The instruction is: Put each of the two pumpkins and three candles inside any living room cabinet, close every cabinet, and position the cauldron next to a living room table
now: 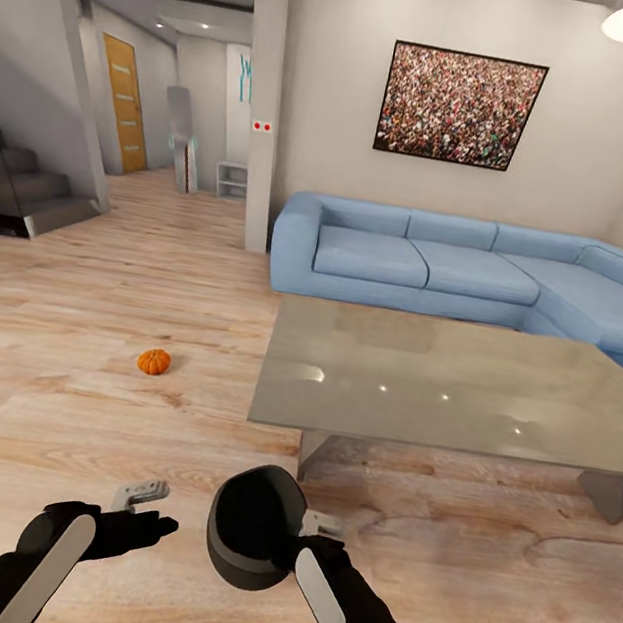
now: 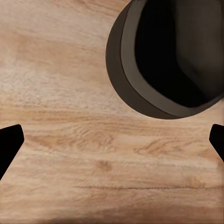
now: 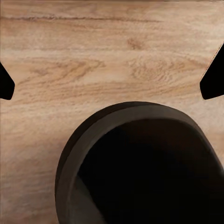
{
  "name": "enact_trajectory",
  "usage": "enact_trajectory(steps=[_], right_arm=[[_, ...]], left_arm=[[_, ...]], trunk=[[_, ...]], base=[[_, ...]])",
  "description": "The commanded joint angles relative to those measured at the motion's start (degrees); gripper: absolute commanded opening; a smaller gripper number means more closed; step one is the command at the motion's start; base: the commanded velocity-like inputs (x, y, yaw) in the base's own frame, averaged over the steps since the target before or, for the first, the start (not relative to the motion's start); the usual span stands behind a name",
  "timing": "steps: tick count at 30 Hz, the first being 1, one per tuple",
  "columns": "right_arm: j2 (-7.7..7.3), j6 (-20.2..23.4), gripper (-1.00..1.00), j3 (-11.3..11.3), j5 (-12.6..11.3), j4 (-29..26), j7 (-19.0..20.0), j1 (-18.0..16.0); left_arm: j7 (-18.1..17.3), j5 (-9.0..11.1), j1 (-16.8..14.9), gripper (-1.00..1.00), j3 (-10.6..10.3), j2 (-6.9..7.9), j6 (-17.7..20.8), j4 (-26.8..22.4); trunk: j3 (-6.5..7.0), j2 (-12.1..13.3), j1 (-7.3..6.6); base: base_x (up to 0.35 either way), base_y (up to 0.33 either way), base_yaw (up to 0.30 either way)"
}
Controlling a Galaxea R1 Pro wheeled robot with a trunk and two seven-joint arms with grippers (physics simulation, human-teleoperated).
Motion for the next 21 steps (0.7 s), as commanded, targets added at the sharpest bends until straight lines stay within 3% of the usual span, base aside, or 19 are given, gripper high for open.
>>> enact_trajectory(steps=[1, 6, 11, 17, 20, 21], right_arm=[[0.00, 0.50, 1.00, 0.11, -0.52, -0.45, -0.51, 0.00], [0.00, 1.56, 1.00, 0.21, -0.67, -1.29, -1.34, 0.02], [0.00, 1.99, 1.00, 0.32, -0.87, -5.61, -3.67, 0.41], [0.00, 2.30, 1.00, 0.05, -0.76, -8.67, -6.59, 7.38], [-1.71, 1.46, 1.00, -0.36, -0.83, -8.97, -6.88, 10.40], [-3.20, -0.96, 1.00, -0.50, -0.99, -8.76, -6.92, 11.72]], left_arm=[[0.58, 0.59, -0.03, 1.00, -0.12, 0.05, 0.20, -0.06], [0.58, 0.55, -0.03, 1.00, -0.12, -0.02, 0.37, -0.06], [0.58, 0.52, -0.03, 1.00, -0.27, -0.03, 0.43, 0.02], [0.58, 0.63, -0.03, 1.00, -0.61, 0.05, 0.60, 0.58], [0.58, 0.66, -0.03, 1.00, -0.71, 0.20, 0.67, 0.92], [0.65, 0.58, -0.03, 1.00, -0.64, 1.03, 0.64, 1.98]], trunk=[[0.13, 0.39, -0.23], [1.03, 2.40, -1.33], [1.92, 4.40, -2.43], [3.00, 6.81, -3.75], [3.54, 8.01, -4.41], [3.72, 8.41, -4.63]], base=[[-0.001, 0.000, 0.000], [0.000, 0.000, 0.000], [0.000, 0.000, 0.000], [0.000, 0.000, 0.000], [0.000, 0.000, 0.000], [0.000, 0.000, 0.000]])
